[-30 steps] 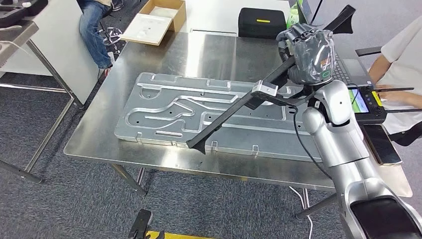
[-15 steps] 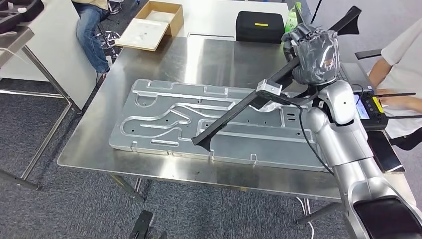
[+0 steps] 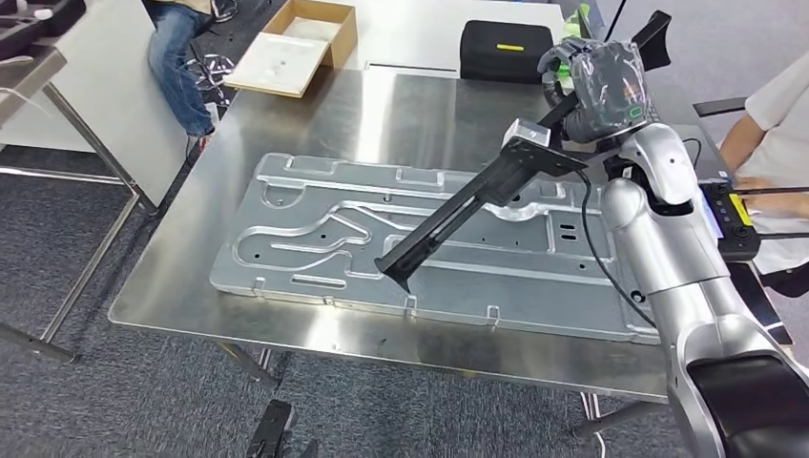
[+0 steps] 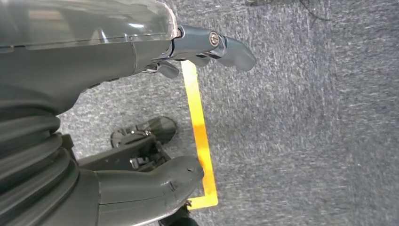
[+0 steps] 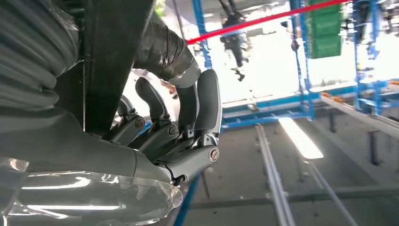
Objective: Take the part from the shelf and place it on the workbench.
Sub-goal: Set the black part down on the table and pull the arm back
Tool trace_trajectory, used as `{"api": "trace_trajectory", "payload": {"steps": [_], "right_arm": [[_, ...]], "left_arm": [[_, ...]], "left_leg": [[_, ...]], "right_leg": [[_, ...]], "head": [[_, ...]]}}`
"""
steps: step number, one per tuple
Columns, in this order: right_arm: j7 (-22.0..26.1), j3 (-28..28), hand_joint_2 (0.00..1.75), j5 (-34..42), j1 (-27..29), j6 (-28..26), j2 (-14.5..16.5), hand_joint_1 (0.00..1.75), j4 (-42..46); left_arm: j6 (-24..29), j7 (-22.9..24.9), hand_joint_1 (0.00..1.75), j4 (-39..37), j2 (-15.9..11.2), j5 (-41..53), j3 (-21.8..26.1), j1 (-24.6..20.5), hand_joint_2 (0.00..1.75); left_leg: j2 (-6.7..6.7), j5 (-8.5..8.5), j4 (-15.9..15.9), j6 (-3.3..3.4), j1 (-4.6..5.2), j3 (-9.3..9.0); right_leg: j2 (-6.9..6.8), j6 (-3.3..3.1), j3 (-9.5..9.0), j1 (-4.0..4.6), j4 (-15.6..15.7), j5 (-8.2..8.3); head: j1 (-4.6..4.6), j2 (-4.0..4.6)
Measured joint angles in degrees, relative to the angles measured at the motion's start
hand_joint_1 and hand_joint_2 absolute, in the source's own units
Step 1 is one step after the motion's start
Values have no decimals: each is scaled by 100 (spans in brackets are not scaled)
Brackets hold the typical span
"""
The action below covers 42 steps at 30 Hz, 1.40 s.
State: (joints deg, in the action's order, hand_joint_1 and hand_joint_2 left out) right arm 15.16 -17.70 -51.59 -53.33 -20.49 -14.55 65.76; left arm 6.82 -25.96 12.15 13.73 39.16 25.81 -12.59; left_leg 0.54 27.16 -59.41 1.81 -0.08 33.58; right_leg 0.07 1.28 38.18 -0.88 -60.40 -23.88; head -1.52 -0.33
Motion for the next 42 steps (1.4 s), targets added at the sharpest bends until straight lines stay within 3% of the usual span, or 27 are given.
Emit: {"api": "trace_trajectory", "payload": {"steps": [2, 4, 7, 8, 9, 10, 12, 13, 14, 18, 20, 22, 23, 24, 25, 26, 28, 29, 32, 34, 37, 38, 39, 40, 42], "right_arm": [[-2, -15, 175, 8, -19, 4, -8, 175, -44], [-2, -37, 175, 55, -58, 40, -10, 175, -78], [-12, -66, 175, 173, -129, 159, -10, 175, -160], [-18, -72, 175, 199, -140, 183, -10, 175, -196], [-21, -75, 175, 223, -146, 197, -10, 175, -231], [-22, -76, 131, 241, -151, 201, -10, 131, -262], [-21, -76, 44, 276, -177, 194, -13, 44, -313], [-21, -76, 0, 293, -194, 186, -17, 0, -335], [-21, -77, 0, 307, -208, 174, -26, 0, -355], [-17, -79, 0, 326, -205, 124, -66, 0, -402], [-15, -79, 0, 335, -210, 109, -95, 0, -414], [-15, -80, 0, 343, -195, 101, -120, 0, -437], [-15, -80, 0, 345, -177, 99, -132, 0, -451], [-15, -81, 0, 348, -162, 97, -140, 0, -465], [-15, -81, 0, 353, -153, 94, -146, 0, -473], [-14, -81, 0, 361, -151, 89, -154, 0, -478], [-13, -81, 0, 384, -157, 73, -161, 0, -480], [-11, -82, 0, 392, -155, 63, -164, 0, -481], [-7, -85, 0, 404, -138, 40, -169, 0, -484], [-5, -86, 0, 405, -137, 31, -169, 0, -484], [-2, -93, 0, 405, -134, 25, -169, 0, -482], [0, -99, 0, 405, -124, 25, -169, 0, -482], [2, -108, 0, 405, -112, 25, -169, 0, -482], [2, -116, 0, 405, -102, 25, -169, 0, -482], [3, -124, 0, 406, -94, 25, -169, 0, -481]], "left_arm": [[-1, -4, 0, 0, -2, 1, 2, 3, 175], [-3, -9, 0, 0, -3, 1, 3, -5, 175], [-10, -9, 0, 0, -6, 3, 6, 5, 175], [-14, -6, 0, 0, -8, 5, 7, 14, 175], [-18, -3, 0, 0, -9, 8, 7, 22, 175], [-21, -1, 0, 0, -10, 12, 7, 25, 175], [-24, 1, 0, 0, -15, 23, 7, 23, 175], [-19, 5, 0, 0, -17, 38, 7, 20, 175], [-13, 14, 0, 0, -19, 59, 7, 18, 175], [-14, 30, 0, 0, -19, 96, 8, 19, 175], [-26, 29, 0, 0, -16, 88, 9, 10, 175], [-44, 28, 0, 0, -16, 75, 10, 8, 175], [-53, 27, 0, 0, -16, 67, 11, 11, 175], [-61, 25, 0, 0, -16, 57, 13, 14, 175], [-63, 23, 0, 0, -16, 50, 13, 15, 175], [-62, 22, 0, 0, -16, 46, 14, 15, 175], [-60, 17, 0, 0, -17, 42, 15, 11, 175], [-58, 14, 0, 0, -17, 40, 16, 7, 175], [-57, 6, 0, 0, -20, 38, 20, 8, 175], [-57, 5, 0, 0, -22, 38, 21, 7, 175], [-56, 4, 0, 0, -24, 38, 22, 6, 175], [-56, 4, 0, 0, -26, 38, 22, 11, 175], [-55, 4, 0, 0, -27, 38, 22, 17, 175], [-55, 4, 0, 0, -28, 38, 22, 19, 175], [-49, 3, 0, 0, -30, 42, 22, 15, 175]], "left_leg": [[-2, 45, -18, -54, -1, -11], [-12, 230, -318, -116, -9, 109], [-21, 651, -1420, -166, -29, 691], [-21, 659, -1637, -168, -31, 836], [-21, 553, -1640, -160, -30, 881], [-21, 345, -1415, -142, -30, 814], [-21, -117, -645, -82, -16, 501], [-20, -239, -317, -56, -5, 358], [-19, -281, -119, -38, 7, 273], [-17, -290, 81, 35, -13, 193], [-21, -323, 150, 89, -38, 153], [-21, -321, 151, 110, -38, 150], [-21, -314, 145, 112, -38, 150], [-20, -303, 134, 108, -40, 149], [-17, -286, 115, 98, -44, 146], [-15, -261, 88, 80, -49, 142], [-9, -206, 22, 29, -41, 152], [-7, -191, 0, -1, -32, 164], [-7, -182, 2, -75, -14, 183], [-14, -49, -166, -128, -16, 244], [-23, 431, -1154, -172, -25, 692], [-23, 519, -1461, -168, -26, 848], [-23, 509, -1601, -154, -24, 928], [-22, 385, -1499, -128, -20, 891], [-21, 0, -809, -40, 4, 578]], "right_leg": [[2, -62, -28, -19, 29, -29], [-3, -130, -75, -47, 55, -46], [-9, -192, -122, -35, 56, -83], [-7, -200, -141, -30, 54, -98], [-5, -202, -165, -26, 53, -115], [-3, -198, -197, -23, 52, -135], [0, -175, -262, -7, 49, -180], [2, -158, -277, 2, 47, -195], [3, -135, -279, 9, 50, -200], [-3, -26, -254, 5, 23, -245], [-2, 13, -62, -6, -401, -499], [1, 53, 311, -11, -1122, -801], [0, 72, 458, -21, -1377, -851], [-2, 88, 513, -35, -1429, -786], [-3, 99, 456, -52, -1262, -620], [-6, 107, 299, -71, -908, -390], [-4, 100, -17, -77, -232, -121], [1, 82, -95, -68, -53, -86], [18, -5, -101, -49, 8, -105], [17, -75, -120, -72, 34, -95], [7, -140, -141, -65, 48, -100], [7, -148, -144, -52, 45, -104], [8, -157, -149, -38, 41, -110], [10, -165, -159, -24, 37, -115], [17, -173, -191, 1, 36, -129]], "head": [[-1, 0], [-3, 0], [-5, 0], [-5, 0], [-5, 0], [-5, 0], [-3, 0], [-3, 0], [-1, 0], [-1, 0], [3, 0], [4, 0], [5, 0], [5, 0], [5, 0], [6, 0], [4, 0], [4, 0], [3, 0], [2, 0], [1, 0], [2, 0], [1, 0], [1, 0], [2, 0]]}}
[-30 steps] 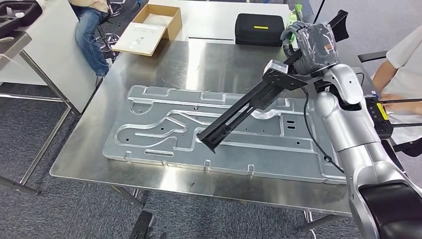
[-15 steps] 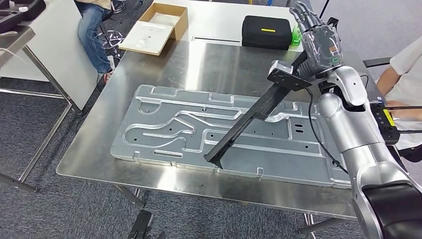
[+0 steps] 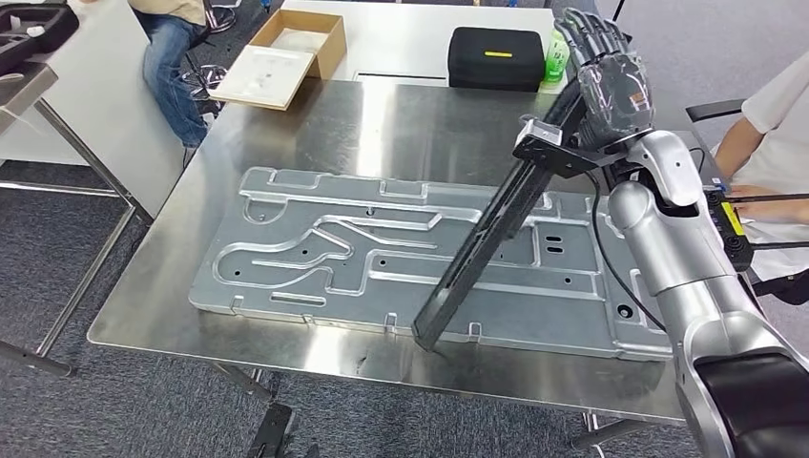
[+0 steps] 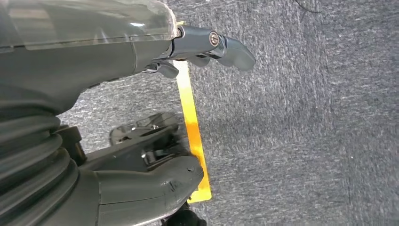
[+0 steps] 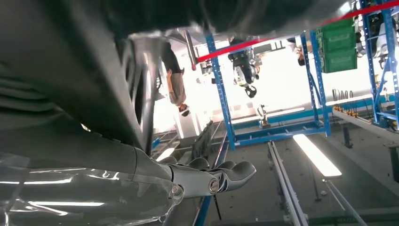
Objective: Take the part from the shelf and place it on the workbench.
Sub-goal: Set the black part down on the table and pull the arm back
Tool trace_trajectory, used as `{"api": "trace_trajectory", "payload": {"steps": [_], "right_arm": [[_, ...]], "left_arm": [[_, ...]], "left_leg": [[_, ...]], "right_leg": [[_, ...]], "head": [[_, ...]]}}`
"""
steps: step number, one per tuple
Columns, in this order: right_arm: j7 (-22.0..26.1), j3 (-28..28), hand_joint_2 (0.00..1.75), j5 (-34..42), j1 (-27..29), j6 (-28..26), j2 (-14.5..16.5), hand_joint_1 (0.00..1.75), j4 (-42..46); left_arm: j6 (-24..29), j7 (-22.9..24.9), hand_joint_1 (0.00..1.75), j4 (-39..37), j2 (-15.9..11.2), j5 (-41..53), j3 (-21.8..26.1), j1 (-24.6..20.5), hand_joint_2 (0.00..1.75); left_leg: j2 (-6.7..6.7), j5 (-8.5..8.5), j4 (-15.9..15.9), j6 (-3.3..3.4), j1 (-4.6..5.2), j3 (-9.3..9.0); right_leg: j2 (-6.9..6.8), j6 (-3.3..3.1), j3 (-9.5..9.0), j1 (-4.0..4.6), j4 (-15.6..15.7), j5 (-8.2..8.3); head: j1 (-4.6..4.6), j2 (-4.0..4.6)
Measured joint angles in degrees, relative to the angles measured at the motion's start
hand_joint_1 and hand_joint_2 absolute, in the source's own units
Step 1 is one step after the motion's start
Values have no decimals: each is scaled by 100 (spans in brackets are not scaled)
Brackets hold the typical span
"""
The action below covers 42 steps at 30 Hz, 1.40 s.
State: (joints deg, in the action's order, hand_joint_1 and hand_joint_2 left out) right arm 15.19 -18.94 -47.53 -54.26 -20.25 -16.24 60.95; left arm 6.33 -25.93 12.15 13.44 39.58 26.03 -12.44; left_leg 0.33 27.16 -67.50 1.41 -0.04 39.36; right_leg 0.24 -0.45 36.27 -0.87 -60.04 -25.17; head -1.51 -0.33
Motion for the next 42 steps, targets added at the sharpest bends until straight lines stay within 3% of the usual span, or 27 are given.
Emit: {"api": "trace_trajectory", "payload": {"steps": [1, 3, 7, 9, 11, 12, 13, 14, 15, 17, 20, 23, 25, 27, 28, 29, 30, 32, 34, 37, 39, 42], "right_arm": [[0, -1, 0, 3, -3, -2, -1, 0, 1], [-1, -1, 0, 12, 6, -10, -7, 0, 3], [-4, -1, 0, 16, 51, -27, -33, 0, 20], [-12, 2, 0, 16, 53, -31, -55, 0, 26], [-49, 3, 0, 15, 79, -18, -71, 0, 16], [-83, 3, 0, 12, 95, -2, -74, 0, 3], [-126, 3, 0, 7, 100, 13, -75, 0, -15], [-166, 3, 0, 1, 94, 23, -77, 0, -34], [-193, 4, 0, -4, 80, 21, -80, 0, -51], [-216, 5, 0, -11, 48, 0, -85, 0, -75], [-227, 7, 0, -21, 31, -23, -88, 0, -103], [-246, 8, 0, -26, 22, -23, -89, 0, -128], [-274, 8, 0, -36, 0, -13, -88, 0, -140], [-329, 7, 0, -50, -23, 57, -87, 0, -167], [-375, 3, 0, -55, -41, 157, -87, 0, -192], [-431, -4, 0, -58, -79, 299, -87, 0, -226], [-499, -18, 0, -55, -144, 505, -88, 0, -288], [-608, -60, 0, -13, -360, 968, -89, 0, -463], [-664, -101, 0, 91, -643, 1407, -92, 0, -688], [-685, -146, 0, 303, -980, 1829, -101, 0, -987], [-684, -173, 0, 412, -1151, 1972, -110, 0, -1125], [-679, -204, 0, 480, -1325, 2041, -122, 0, -1300]], "left_arm": [[5, -1, 0, 0, -3, 3, 0, -5, 175], [24, -5, 0, 0, -8, 14, 0, -10, 175], [70, -9, 0, 0, -10, 60, 0, -6, 175], [87, -9, 0, 0, -9, 70, 1, -16, 175], [93, -8, 0, 0, -9, 78, 2, -14, 175], [94, -8, 0, 0, -9, 81, 2, -10, 175], [95, -9, 0, 0, -9, 85, 2, -7, 175], [98, -9, 0, 0, -8, 91, 2, -6, 175], [100, -10, 0, 0, -7, 98, 2, -6, 175], [107, -10, 0, 0, -6, 112, 2, -8, 175], [114, -13, 0, 0, -6, 117, 2, -12, 175], [125, -15, 0, 0, -8, 119, 4, -13, 175], [130, -16, 0, 0, -8, 121, 4, -18, 175], [133, -17, 0, 0, -8, 123, 5, -14, 175], [134, -17, 0, 0, -8, 123, 5, -9, 175], [136, -19, 0, 0, -8, 123, 7, -4, 175], [136, -24, 0, 0, -9, 122, 9, -3, 175], [131, -37, 0, 0, -13, 118, 20, -10, 175], [117, -50, 0, 0, -21, 110, 33, -18, 175], [95, -62, 0, 0, -30, 94, 56, -5, 175], [86, -68, 0, 0, -31, 88, 69, -6, 175], [80, -72, 0, 0, -30, 91, 81, -13, 175]], "left_leg": [[-1, -136, 361, 50, 20, -177], [-1, -226, 773, 112, 56, -374], [-2, -287, 937, 144, 26, -445], [-6, -323, 994, 168, 0, -469], [-6, -322, 990, 180, -2, -464], [-6, -318, 984, 181, -1, -463], [-6, -311, 972, 177, -2, -462], [-5, -298, 953, 168, -4, -463], [-3, -277, 927, 152, -6, -463], [3, -235, 874, 112, 9, -448], [8, -224, 848, 60, 32, -419], [5, -137, 759, -13, 32, -385], [0, 152, 283, -69, 13, -181], [-2, 483, -489, -106, -7, 176], [-2, 546, -756, -112, -12, 307], [-3, 495, -810, -109, -13, 345], [-2, 338, -629, -94, -13, 270], [-1, -66, 151, -29, -2, -83], [1, -241, 718, 29, 25, -335], [-2, -265, 872, 75, 27, -386], [-8, -320, 970, 132, -6, -437], [-9, -343, 1010, 180, -15, -463]], "right_leg": [[2, 7, -10, 16, 2, -5], [1, 49, -10, 14, 17, 0], [-9, 164, 10, 8, -30, -64], [-9, 199, 222, 2, -511, -359], [-10, 233, 572, -3, -1227, -666], [-11, 247, 678, -9, -1426, -695], [-13, 255, 683, -16, -1417, -613], [-15, 258, 573, -26, -1181, -433], [-19, 256, 386, -37, -791, -224], [-22, 244, 62, -33, -154, -3], [-8, 182, 1, 4, 20, 0], [-7, 84, -6, -31, 49, 25], [-17, 26, -22, -47, 69, 32], [-21, -1, -22, -37, 65, 26], [-21, -6, -23, -33, 62, 23], [-19, -9, -25, -29, 57, 19], [-15, -10, -29, -26, 50, 14], [-6, 1, -36, -19, 38, 1], [0, 42, -16, -8, 32, 2], [-3, 134, -1, -11, 60, 19], [-5, 180, 57, -6, -107, -114], [-5, 231, 516, -9, -1098, -598]], "head": [[2, 0], [3, 0], [3, 0], [6, 0], [5, 0], [4, 0], [5, 0], [4, 0], [5, 0], [5, 0], [2, 0], [2, 0], [2, 0], [1, 0], [1, 0], [1, 0], [0, 0], [1, 0], [2, 0], [0, 0], [7, 0], [17, 0]]}}
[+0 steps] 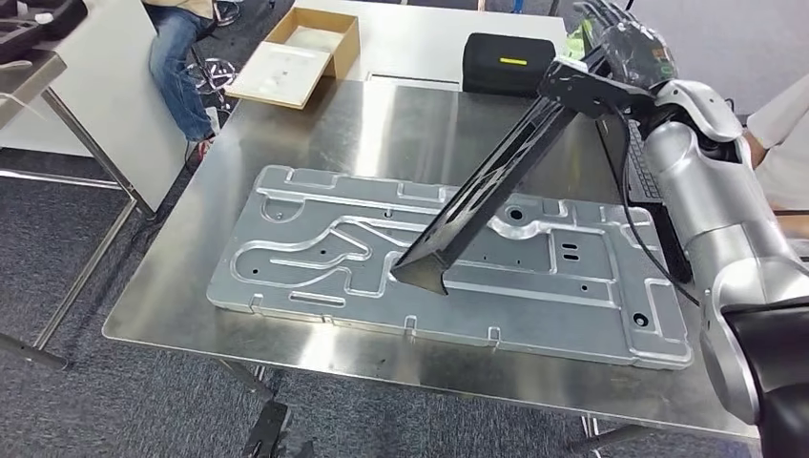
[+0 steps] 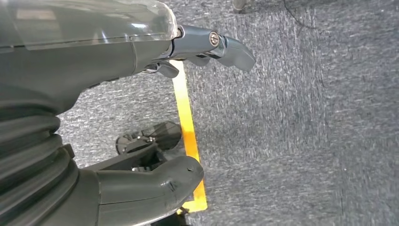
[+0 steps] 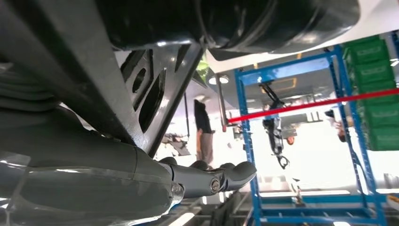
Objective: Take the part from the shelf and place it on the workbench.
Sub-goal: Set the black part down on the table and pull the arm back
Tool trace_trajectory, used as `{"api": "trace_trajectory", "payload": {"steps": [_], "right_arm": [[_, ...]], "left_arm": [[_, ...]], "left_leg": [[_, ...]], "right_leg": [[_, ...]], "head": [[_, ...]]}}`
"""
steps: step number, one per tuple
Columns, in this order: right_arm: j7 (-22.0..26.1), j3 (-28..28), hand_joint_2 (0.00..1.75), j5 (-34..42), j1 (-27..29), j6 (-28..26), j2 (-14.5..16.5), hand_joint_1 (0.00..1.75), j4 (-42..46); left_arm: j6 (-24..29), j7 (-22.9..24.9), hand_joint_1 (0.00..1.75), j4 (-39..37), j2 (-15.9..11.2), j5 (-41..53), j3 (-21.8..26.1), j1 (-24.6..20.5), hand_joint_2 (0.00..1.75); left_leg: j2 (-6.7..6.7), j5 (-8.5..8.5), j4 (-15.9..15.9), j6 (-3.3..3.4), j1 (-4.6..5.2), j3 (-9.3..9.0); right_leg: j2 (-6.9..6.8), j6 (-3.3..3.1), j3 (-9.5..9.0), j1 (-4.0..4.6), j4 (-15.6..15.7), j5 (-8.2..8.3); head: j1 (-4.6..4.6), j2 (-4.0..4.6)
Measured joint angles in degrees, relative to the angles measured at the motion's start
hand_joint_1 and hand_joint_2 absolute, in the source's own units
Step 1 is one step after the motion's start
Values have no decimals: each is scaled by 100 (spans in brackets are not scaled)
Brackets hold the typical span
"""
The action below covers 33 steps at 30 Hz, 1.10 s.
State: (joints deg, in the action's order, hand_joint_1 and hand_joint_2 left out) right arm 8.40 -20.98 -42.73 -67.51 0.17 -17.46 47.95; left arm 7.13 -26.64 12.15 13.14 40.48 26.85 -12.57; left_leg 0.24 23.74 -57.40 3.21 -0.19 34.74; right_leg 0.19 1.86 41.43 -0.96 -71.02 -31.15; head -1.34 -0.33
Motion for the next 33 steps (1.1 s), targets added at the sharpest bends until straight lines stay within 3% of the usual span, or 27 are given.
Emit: {"api": "trace_trajectory", "payload": {"steps": [1, 2, 3, 4, 6, 8, 11, 13, 15, 16, 17, 18, 19, 21, 23, 25, 27, 29, 31, 32, 33], "right_arm": [[-2, -10, 0, 9, -17, 6, -1, 0, -49], [-4, -19, 0, 15, -24, 8, -1, 0, -89], [-6, -25, 0, 16, -35, 9, -1, 0, -118], [-7, -29, 0, 17, -53, 9, -1, 0, -143], [-7, -34, 0, 19, -102, 10, 1, 0, -181], [-8, -42, 0, 49, -139, 67, 1, 0, -217], [-27, -49, 0, 185, -180, 296, -1, 0, -276], [-32, -58, 0, 311, -222, 408, -1, 0, -310], [-32, -67, 0, 472, -252, 460, 0, 0, -342], [-30, -70, 0, 569, -255, 483, 0, 0, -362], [-27, -73, 0, 680, -253, 506, 1, 0, -384], [-21, -74, 0, 796, -251, 529, 2, 0, -405], [-13, -76, 0, 912, -250, 549, 4, 0, -424], [-1, -75, 0, 1126, -253, 594, 10, 0, -453], [-3, -74, 0, 1310, -256, 665, 12, 0, -491], [-7, -74, 0, 1479, -253, 760, 11, 0, -542], [7, -73, 0, 1633, -253, 836, 9, 0, -583], [24, -68, 0, 1751, -271, 872, 2, 0, -619], [28, -64, 0, 1835, -273, 898, -4, 0, -667], [29, -63, 0, 1880, -260, 911, -4, 0, -692], [29, -61, 0, 1932, -249, 923, -3, 0, -715]], "left_arm": [[-2, 0, 0, 0, 0, 1, 2, 6, 175], [-3, 0, 0, 0, 0, 2, 4, 13, 175], [-4, 0, 0, 0, 0, 2, 5, 17, 175], [-4, 0, 0, 0, 0, 2, 5, 19, 175], [-5, 0, 0, 0, 0, 5, 7, 16, 175], [-7, -3, 0, 0, -1, 1, 10, 13, 175], [-20, -13, 0, 0, -2, -8, 20, 19, 175], [-22, -20, 0, 0, -4, -7, 28, 17, 175], [-22, -24, 0, 0, -5, -7, 37, 21, 175], [-22, -25, 0, 0, -6, -4, 42, 27, 175], [-22, -26, 0, 0, -7, 0, 45, 34, 175], [-22, -28, 0, 0, -7, 4, 48, 38, 175], [-22, -31, 0, 0, -7, 8, 49, 38, 175], [-22, -40, 0, 0, -8, 10, 52, 31, 175], [-23, -47, 0, 0, -10, 11, 57, 26, 175], [-24, -49, 0, 0, -13, 13, 62, 33, 175], [-25, -51, 0, 0, -13, 20, 67, 32, 175], [-25, -54, 0, 0, -8, 27, 75, 21, 175], [-25, -55, 0, 0, -8, 28, 86, 25, 175], [-25, -55, 0, 0, -8, 29, 89, 30, 175], [-25, -55, 0, 0, -8, 31, 91, 32, 175]], "left_leg": [[1, 6, -7, 4, 1, 0], [2, 15, -20, 3, 2, 0], [3, 30, -41, -4, 1, 0], [5, 53, -71, -19, -1, 0], [9, 109, -150, -66, 10, 21], [12, 133, -191, -116, 29, 51], [12, 178, -228, -187, 41, 77], [9, 412, -589, -245, 32, 226], [6, 766, -1341, -284, 9, 560], [5, 882, -1684, -293, -1, 724], [5, 891, -1847, -296, -4, 810], [5, 789, -1784, -289, -5, 788], [5, 595, -1496, -272, -5, 657], [7, 227, -683, -217, 8, 276], [10, 125, -243, -178, 31, 72], [12, 127, -172, -148, 40, 47], [5, 73, -88, -79, 19, 14], [1, 29, -22, -21, -1, -11], [5, 24, -21, -5, 3, -7], [7, 27, -27, -4, 5, -7], [7, 34, -37, -7, 5, -6]], "right_leg": [[-1, 17, 147, -6, -284, -79], [-3, 29, 212, -15, -385, -53], [-5, 36, 151, -26, -234, 93], [-10, 40, -8, -39, 104, 310], [-16, 26, -358, -41, 824, 593], [-8, -17, -477, -14, 1085, 617], [-1, -110, -472, -27, 1107, 639], [-12, -178, -486, -55, 1133, 651], [-21, -209, -487, -46, 1134, 646], [-23, -213, -487, -40, 1133, 645], [-24, -215, -488, -36, 1131, 643], [-22, -214, -492, -35, 1128, 642], [-18, -211, -501, -34, 1125, 638], [-12, -190, -515, -22, 1119, 624], [-9, -142, -504, -8, 1122, 629], [-5, -76, -500, -4, 1155, 658], [-7, -25, -477, -16, 1087, 587], [-8, 3, -262, -23, 599, 293], [-7, 29, 107, -25, -161, -30], [-8, 39, 226, -30, -384, -70], [-10, 44, 246, -34, -397, 2]], "head": [[2, 0], [1, 0], [1, 0], [1, 0], [-1, 0], [-1, 0], [-2, 0], [-2, 0], [-3, 0], [-2, 0], [-3, 0], [-3, 0], [-3, 0], [-2, 0], [-1, 0], [-2, 0], [0, 0], [3, 0], [3, 0], [3, 0], [4, 0]]}}
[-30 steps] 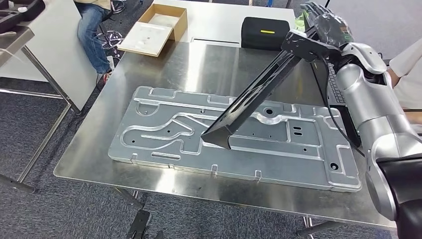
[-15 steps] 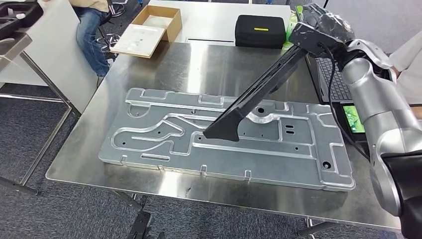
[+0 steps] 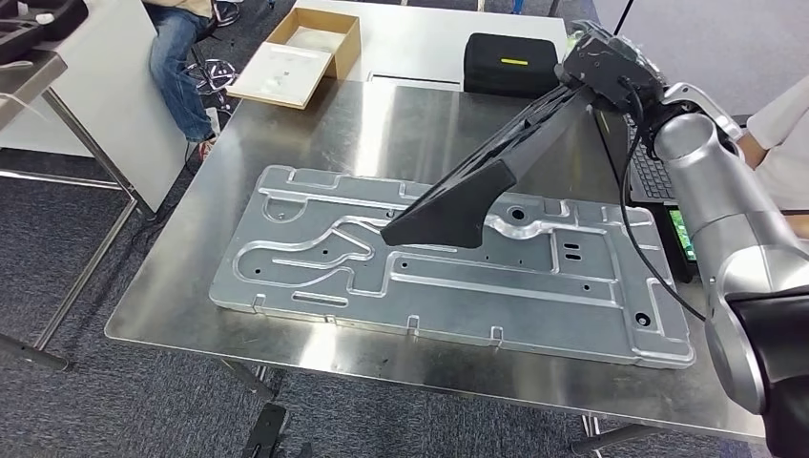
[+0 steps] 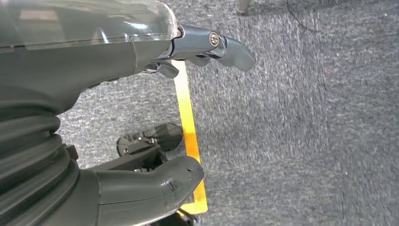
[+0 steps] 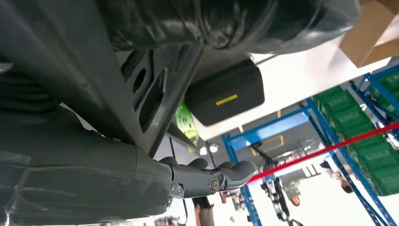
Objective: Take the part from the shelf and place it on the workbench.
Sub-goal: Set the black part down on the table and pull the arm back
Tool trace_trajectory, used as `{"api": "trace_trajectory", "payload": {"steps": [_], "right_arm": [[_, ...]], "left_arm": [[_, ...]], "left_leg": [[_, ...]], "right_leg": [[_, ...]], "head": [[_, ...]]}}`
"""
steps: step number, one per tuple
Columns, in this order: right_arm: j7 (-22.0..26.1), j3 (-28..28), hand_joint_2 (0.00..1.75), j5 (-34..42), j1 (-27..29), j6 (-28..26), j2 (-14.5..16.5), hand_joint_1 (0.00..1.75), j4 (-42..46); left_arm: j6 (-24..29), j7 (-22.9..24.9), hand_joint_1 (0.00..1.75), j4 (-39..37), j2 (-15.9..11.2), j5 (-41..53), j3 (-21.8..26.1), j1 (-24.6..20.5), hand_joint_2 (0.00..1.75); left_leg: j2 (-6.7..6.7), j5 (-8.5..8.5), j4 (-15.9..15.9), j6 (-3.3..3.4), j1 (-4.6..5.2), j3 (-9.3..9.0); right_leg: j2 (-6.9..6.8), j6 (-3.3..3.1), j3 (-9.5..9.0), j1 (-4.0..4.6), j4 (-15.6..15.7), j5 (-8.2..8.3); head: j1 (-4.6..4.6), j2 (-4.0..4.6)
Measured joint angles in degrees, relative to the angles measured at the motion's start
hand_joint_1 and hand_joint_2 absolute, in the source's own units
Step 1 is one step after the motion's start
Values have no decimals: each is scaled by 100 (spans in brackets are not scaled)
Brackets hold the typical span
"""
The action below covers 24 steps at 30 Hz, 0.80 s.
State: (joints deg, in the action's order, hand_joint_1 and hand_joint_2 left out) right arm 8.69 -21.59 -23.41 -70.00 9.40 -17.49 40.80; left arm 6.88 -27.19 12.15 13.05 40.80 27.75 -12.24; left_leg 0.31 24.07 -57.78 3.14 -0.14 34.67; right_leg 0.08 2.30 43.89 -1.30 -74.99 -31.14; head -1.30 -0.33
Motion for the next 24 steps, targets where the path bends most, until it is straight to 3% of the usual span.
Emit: {"api": "trace_trajectory", "payload": {"steps": [1, 3, 5, 9, 11, 13, 14, 15, 16, 18, 19, 21, 24], "right_arm": [[4, 8, 0, 65, 6, 11, 0, 0, -19], [14, 41, 0, 194, 0, 28, 1, 0, -43], [23, 79, 0, 329, -3, 40, 8, 0, -63], [14, 282, 0, 1125, 48, 262, 53, 0, -116], [-30, 480, 0, 1727, 71, 364, 98, 0, -128], [-64, 674, 0, 2194, 114, 353, 133, 0, -147], [-69, 756, 0, 2359, 151, 317, 148, 0, -156], [-68, 833, 0, 2488, 195, 271, 163, 0, -161], [-63, 896, 0, 2575, 235, 229, 175, 0, -163], [-48, 993, 0, 2649, 280, 187, 198, 0, -162], [-39, 1028, 0, 2659, 287, 181, 205, 0, -161], [-31, 1092, 0, 2668, 308, 174, 213, 0, -161], [-31, 1162, 0, 2675, 355, 143, 221, 0, -153]], "left_arm": [[0, 0, 0, 0, 1, 4, 1, -1, 175], [0, 0, 0, 0, 3, 19, 1, -5, 175], [0, 4, 0, 0, 4, 38, 3, -10, 175], [-8, 13, 0, 0, 4, 63, 5, -13, 175], [-9, 23, 0, 0, 3, 79, 5, -21, 175], [-9, 40, 0, 0, 3, 99, 5, -23, 175], [-9, 49, 0, 0, 3, 110, 5, -20, 175], [-8, 56, 0, 0, 3, 122, 5, -17, 175], [-7, 61, 0, 0, 4, 131, 5, -17, 175], [-2, 63, 0, 0, 3, 138, 5, -24, 175], [0, 64, 0, 0, 2, 139, 5, -30, 175], [2, 68, 0, 0, 2, 141, 5, -39, 175], [3, 75, 0, 0, 8, 142, 5, -42, 175]], "left_leg": [[1, 12, -17, -7, -1, -1], [5, 55, -70, -44, 6, 8], [7, 88, -119, -88, 27, 37], [4, 169, -209, -184, 44, 89], [-1, 443, -659, -242, 29, 281], [-2, 780, -1422, -275, 10, 630], [-3, 853, -1694, -281, 3, 764], [-3, 813, -1761, -276, 0, 805], [-3, 673, -1612, -263, -1, 742], [-1, 269, -837, -207, 8, 376], [1, 148, -496, -181, 19, 212], [2, 97, -168, -150, 42, 59], [-5, 53, -62, -85, 21, 24]], "right_leg": [[-2, -2, -97, -4, 221, 173], [-8, -20, -478, -2, 1004, 546], [1, -60, -698, 23, 1481, 675], [8, -172, -699, 3, 1533, 667], [-1, -228, -711, -17, 1547, 673], [-5, -253, -713, -7, 1546, 667], [-6, -256, -716, -1, 1545, 664], [-6, -259, -722, 4, 1543, 660], [-3, -259, -732, 8, 1542, 656], [4, -249, -758, 14, 1541, 642], [8, -236, -764, 24, 1540, 637], [11, -190, -757, 34, 1550, 643], [9, -98, -747, 28, 1547, 625]], "head": [[-1, 0], [0, 0], [-2, 0], [-5, 0], [-7, 0], [-8, 0], [-8, 0], [-8, 0], [-8, 0], [-7, 0], [-6, 0], [-6, 0], [-5, 0]]}}
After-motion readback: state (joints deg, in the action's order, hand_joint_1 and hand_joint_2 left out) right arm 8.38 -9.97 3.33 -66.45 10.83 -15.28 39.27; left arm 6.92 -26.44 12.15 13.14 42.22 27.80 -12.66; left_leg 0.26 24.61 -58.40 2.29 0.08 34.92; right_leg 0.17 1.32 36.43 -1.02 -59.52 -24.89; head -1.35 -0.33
